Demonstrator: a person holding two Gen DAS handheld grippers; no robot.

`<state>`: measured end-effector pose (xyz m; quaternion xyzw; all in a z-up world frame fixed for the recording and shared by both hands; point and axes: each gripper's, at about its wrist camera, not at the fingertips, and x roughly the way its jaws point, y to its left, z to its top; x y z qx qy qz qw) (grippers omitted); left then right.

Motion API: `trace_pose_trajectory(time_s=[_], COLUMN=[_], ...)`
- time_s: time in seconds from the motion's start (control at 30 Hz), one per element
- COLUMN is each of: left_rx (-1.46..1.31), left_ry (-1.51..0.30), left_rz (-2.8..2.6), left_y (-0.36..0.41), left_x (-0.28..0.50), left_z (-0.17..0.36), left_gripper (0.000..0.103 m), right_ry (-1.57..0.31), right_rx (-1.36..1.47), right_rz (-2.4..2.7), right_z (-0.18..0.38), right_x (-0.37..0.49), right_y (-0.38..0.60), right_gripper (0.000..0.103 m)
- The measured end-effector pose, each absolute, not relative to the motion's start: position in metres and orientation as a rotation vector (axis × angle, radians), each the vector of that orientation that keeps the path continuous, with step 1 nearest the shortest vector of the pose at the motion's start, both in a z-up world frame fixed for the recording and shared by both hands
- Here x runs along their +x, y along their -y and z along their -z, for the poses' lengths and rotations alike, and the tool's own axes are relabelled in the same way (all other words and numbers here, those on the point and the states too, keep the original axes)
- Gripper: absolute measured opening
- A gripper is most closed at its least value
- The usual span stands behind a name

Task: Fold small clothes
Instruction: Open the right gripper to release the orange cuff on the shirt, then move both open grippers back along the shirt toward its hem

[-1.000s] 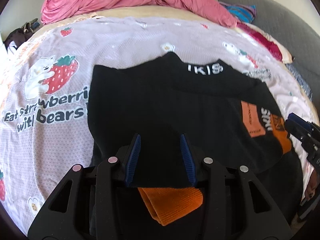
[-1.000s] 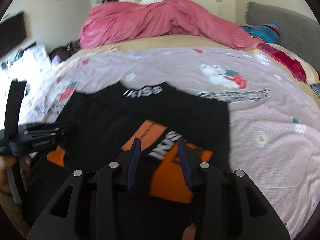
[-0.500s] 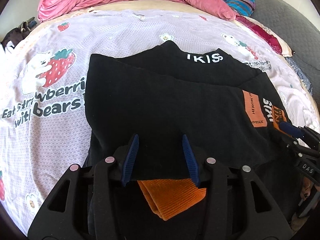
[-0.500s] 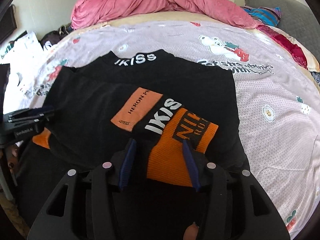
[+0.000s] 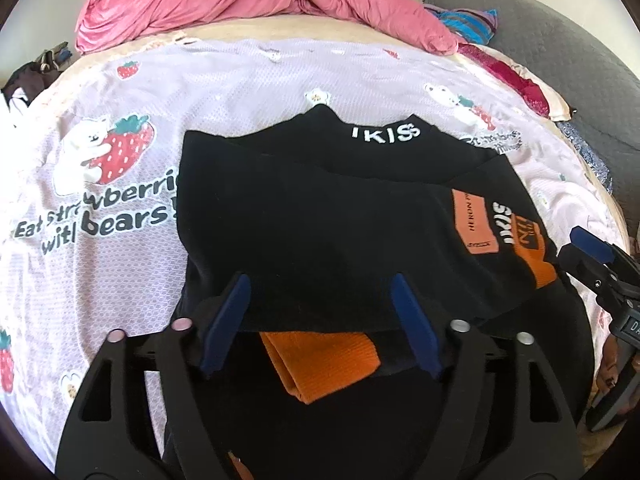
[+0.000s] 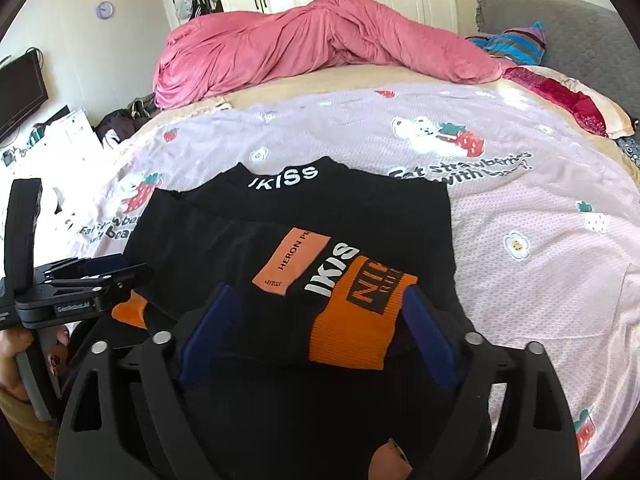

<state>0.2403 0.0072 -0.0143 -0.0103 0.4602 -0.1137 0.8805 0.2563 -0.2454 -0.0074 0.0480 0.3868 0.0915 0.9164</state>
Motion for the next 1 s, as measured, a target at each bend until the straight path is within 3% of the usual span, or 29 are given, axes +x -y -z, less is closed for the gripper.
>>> trace_pose_trajectory(time_s=[0.23,1.0], left_rx=[-0.041,-0.004], left_ry=[-0.918,-0.808], left_rz=[0.232,0.189], left_y=[-0.013,-0.033], left_x=[0.223,0.149], left_z=[-0.004,-0.039], left_gripper=[0.093,0.094], right_ry=[-0.756,-0.667], right_rx=[0.140,0.123], right_rz=[-0.174,-0.183], right_z=[-0.001,-0.011], right_x=[0.240,0.153], right_y=[0.257,0.276], right_gripper=[0.096,0.098])
